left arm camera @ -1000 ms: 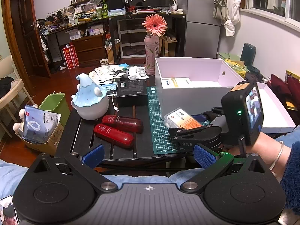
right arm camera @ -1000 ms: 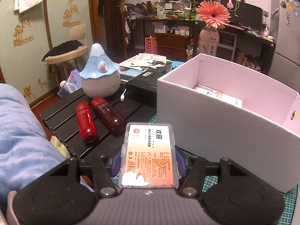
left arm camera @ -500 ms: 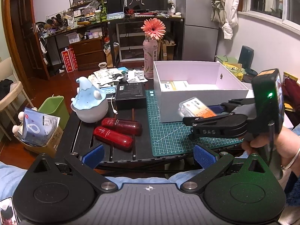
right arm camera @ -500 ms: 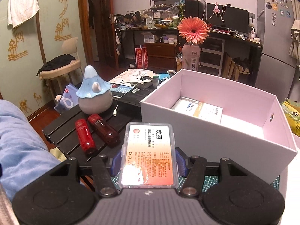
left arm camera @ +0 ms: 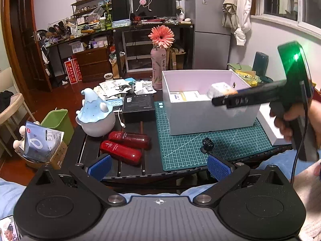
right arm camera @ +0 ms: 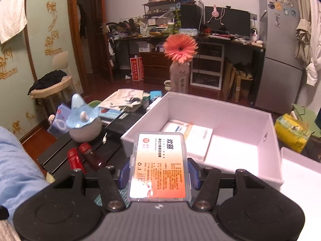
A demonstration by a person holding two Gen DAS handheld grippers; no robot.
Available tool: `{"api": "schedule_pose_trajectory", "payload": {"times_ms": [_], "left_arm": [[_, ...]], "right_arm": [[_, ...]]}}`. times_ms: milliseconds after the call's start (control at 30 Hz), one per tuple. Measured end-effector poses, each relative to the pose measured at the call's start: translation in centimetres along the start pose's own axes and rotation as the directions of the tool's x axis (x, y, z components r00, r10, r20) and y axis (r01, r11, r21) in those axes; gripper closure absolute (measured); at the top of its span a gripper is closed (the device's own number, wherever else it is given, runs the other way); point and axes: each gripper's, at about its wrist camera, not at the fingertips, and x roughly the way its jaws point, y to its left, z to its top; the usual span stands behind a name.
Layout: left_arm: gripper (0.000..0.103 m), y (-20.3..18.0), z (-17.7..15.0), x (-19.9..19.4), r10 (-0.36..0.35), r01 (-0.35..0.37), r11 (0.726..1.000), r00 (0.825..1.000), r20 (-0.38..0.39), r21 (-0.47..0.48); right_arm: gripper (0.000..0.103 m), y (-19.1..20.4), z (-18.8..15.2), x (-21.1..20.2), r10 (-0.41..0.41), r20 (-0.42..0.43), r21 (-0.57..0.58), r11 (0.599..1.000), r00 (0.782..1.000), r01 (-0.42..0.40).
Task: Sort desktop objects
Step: 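Carry the held clear box with the right tool toward the white box, then lower the held clear box into the white box with the right tool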
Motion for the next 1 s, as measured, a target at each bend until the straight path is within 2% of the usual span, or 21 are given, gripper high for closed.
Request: {"api": "schedule_pose_trajectory", "payload": {"times_ms": [267,600,800,1000], "left_arm": [[0.0,0.1,0.1,0.1,-0.007,0.007,1.0,1.0,0.002,-0.002],[0.0,0.4,0.1,0.2,-0.025,0.025,1.0,1.0,0.001,-0.017],[0.0,0.5,0.2,0.4,-0.019,0.019,0.999,1.0,-0.005,-0.036],[0.0,0.7,0.3,0.5,-0.005,0.004,0.999,1.0,-0.004,-0.053]], "right_arm": [[0.047,-2.0,3.5,-0.1,-0.043,0.027,-0.015,0.999,0.999,0.044],[0.047,-4.7,5.3,4.2,-0.095,-0.026,0.045,0.994,0.995,0.096],[0.047,-7.0,6.0,6.9,-0.108,-0.059,0.128,0.985,0.992,0.115],[0.047,-8.1,6.7,10.2,-0.124,-0.104,0.147,0.98,0.987,0.138]]}}
